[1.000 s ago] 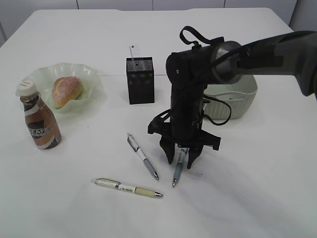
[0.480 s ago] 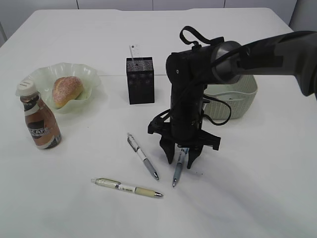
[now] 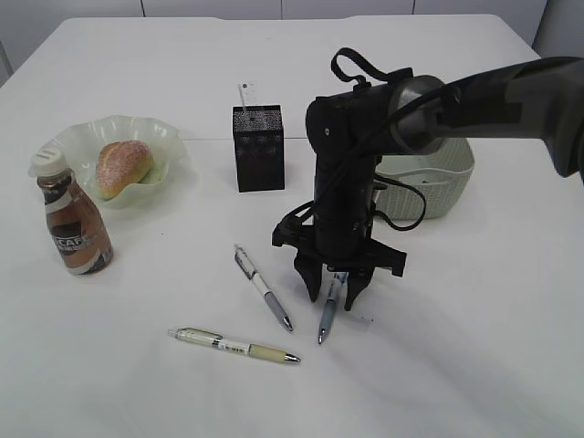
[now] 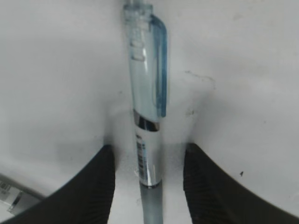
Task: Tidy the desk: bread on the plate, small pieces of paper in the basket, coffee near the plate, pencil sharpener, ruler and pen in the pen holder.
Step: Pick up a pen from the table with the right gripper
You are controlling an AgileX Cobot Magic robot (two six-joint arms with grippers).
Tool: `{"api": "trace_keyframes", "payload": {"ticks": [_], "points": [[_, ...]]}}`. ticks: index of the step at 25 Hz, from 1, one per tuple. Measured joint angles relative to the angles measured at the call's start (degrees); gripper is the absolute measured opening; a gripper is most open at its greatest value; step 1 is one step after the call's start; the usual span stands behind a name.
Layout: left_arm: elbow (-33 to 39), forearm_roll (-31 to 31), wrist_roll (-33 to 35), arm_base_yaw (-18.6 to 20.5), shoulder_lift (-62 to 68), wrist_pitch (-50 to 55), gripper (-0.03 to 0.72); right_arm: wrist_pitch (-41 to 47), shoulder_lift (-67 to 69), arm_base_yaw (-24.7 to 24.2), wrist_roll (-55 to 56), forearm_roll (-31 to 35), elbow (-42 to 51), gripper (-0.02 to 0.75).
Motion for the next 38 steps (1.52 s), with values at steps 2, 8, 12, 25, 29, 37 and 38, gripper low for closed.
{"api": "trace_keyframes", "payload": {"ticks": [2,8,12,25,29,37,38], "points": [[0.0,0.0,0.0,0.0,0.0,0.0,0.370,0.0,0.0,0.0,0.0,0.0,0.0,0.351],[0.0,0.0,0.0,0.0,0.0,0.0,0.370,0.3,0.6,0.0,0.0,0.1,-0.5,0.351],[0.0,0.0,0.0,0.0,0.5,0.0,0.370,0.3,0.6,0.0,0.0,0.1,-0.5,0.351],[0.0,0.0,0.1,0.0,1.2,0.0,0.370,0.1,0.9,-0.1,0.0,0.8,-0.9,0.090],[0.0,0.0,0.1,0.0,1.2,0.0,0.370,0.1,0.9,-0.1,-0.2,0.8,-0.9,0.064],[0.0,0.0,0.1,0.0,1.2,0.0,0.370,2.0,2.1,-0.1,-7.1,0.6,-4.7,0.061],[0.0,0.0,0.1,0.0,1.2,0.0,0.370,2.4,2.3,-0.1,-8.7,0.5,-5.6,0.061]]}}
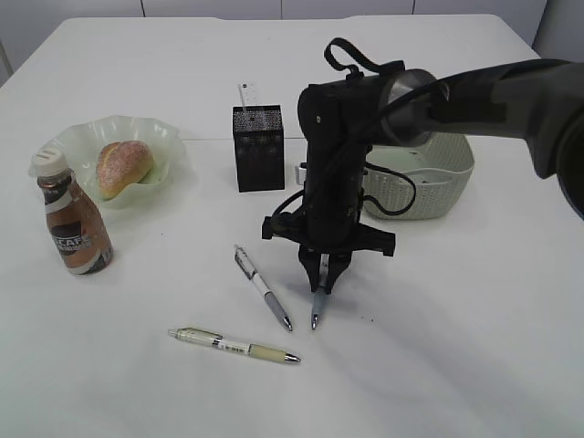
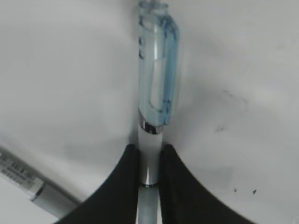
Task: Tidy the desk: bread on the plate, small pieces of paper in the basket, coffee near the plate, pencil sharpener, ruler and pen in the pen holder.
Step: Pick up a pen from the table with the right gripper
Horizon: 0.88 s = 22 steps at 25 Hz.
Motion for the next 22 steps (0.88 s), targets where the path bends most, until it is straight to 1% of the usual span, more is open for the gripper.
{"api": "trace_keyframes", "payload": {"ticks": [6,14,18,22], "points": [[0.0,0.0,0.0,0.0,0.0,0.0,0.370,1.7,0.0,0.0,-10.9,-0.1,-4.2,0.061],[0.0,0.1,0.0,0.0,0.0,0.0,0.370,2.0,0.0,0.0,-30.6,0.0,-5.7,0.060],[0.0,0.1,0.0,0.0,0.0,0.0,0.370,2.0,0.0,0.0,-36.2,1.6,-5.7,0.061],[0.0,0.1,0.0,0.0,0.0,0.0,0.370,2.0,0.0,0.0,-41.9,1.9,-5.7,0.060]]}}
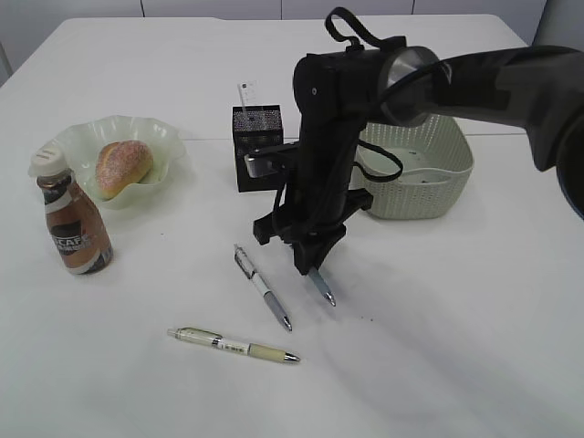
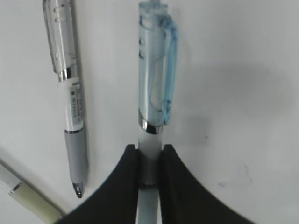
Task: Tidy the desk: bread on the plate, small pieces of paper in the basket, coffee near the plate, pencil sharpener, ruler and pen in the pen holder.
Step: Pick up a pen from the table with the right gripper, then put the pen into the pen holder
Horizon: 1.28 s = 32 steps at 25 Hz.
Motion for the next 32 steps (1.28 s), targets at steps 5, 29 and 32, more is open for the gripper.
{"api": "trace_keyframes", "payload": {"ticks": [5,29,32], "points": [[0.0,0.0,0.0,0.0,0.0,0.0,0.370,0.0,-0.4,0.0,-2.9,0.0,0.0,0.060],[0.0,0.1,0.0,0.0,0.1,0.0,0.370,-50.6,-23.3,0.0,-3.3,-2.4,20.1,0.060],[0.0,0.6,0.0,0.0,0.5,0.0,0.370,-66.7,-25.8,-0.4,-3.3,-2.4,29.9,0.060]]}}
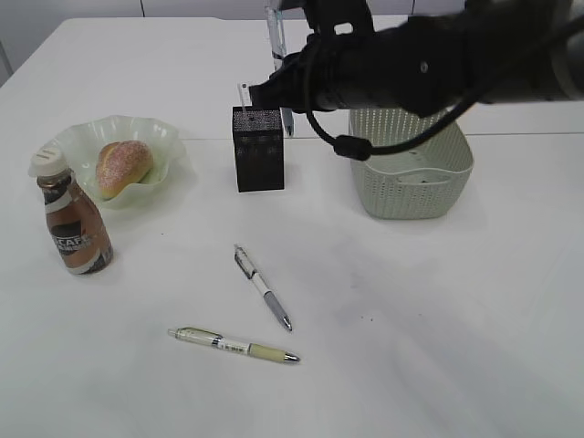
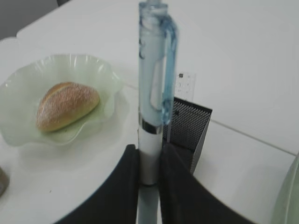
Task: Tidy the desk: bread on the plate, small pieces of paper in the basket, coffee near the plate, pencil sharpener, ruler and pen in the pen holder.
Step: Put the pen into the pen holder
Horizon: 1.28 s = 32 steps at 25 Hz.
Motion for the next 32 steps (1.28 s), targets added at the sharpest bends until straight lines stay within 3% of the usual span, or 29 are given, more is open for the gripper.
{"api": "trace_keyframes", "payload": {"ticks": [3,10,16,25,32], "points": [[0.0,0.4,0.0,0.0,0.6,0.0,0.370,-13.2,-0.4,-0.8,0.0,0.0,6.8,0.060],[0.0,0.8,0.0,0.0,3.3,0.0,0.370,-27.4,2.6,-2.8,0.0,0.0,8.6,0.060],[0.0,1.3,0.0,0.0,5.5,0.0,0.370,-27.2,7.9,-3.1,0.0,0.0,-0.7,0.060],[0.0,3.8,0.0,0.0,5.7,0.0,0.370,-19.1,18.4,-3.1,2.5,0.0,-18.0,0.060],[0.0,4.7,0.0,0.0,5.7,0.0,0.370,-17.3,23.8,-3.1,2.8,0.0,-22.9,0.059]]}}
